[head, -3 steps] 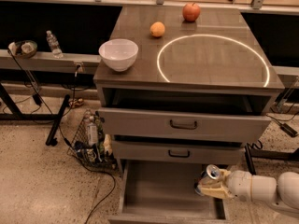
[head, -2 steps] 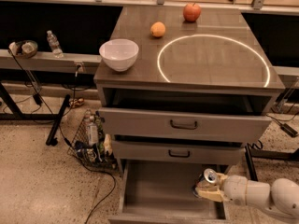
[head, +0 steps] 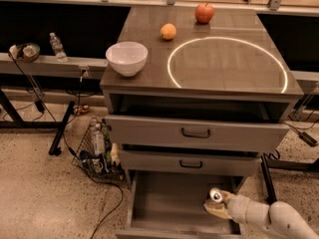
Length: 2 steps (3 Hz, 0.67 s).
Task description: Place redbull can into bottom drawer
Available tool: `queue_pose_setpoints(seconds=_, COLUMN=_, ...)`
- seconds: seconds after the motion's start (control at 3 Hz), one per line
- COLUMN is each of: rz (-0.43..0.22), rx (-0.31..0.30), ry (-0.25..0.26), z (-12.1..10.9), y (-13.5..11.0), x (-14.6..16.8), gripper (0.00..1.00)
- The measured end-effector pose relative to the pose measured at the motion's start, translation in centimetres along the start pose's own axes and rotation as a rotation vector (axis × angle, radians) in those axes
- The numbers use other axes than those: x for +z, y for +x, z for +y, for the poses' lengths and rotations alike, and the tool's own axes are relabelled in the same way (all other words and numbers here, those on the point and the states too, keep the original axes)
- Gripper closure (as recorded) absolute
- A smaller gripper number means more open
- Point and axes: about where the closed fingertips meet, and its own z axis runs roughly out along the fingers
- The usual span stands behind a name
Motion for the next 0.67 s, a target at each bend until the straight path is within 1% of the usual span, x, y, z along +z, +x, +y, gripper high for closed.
queue_pose_setpoints(seconds=0.33, rz=0.033, rx=-0.030, ry=0.030, z=-1.5, y=3.6, x=2.1, gripper=1.00)
queue_pose_setpoints(seconds=0.67, rz=0.090, rx=-0.047, ry=0.060, z=-2.9, y=7.6, x=4.6, gripper=1.00)
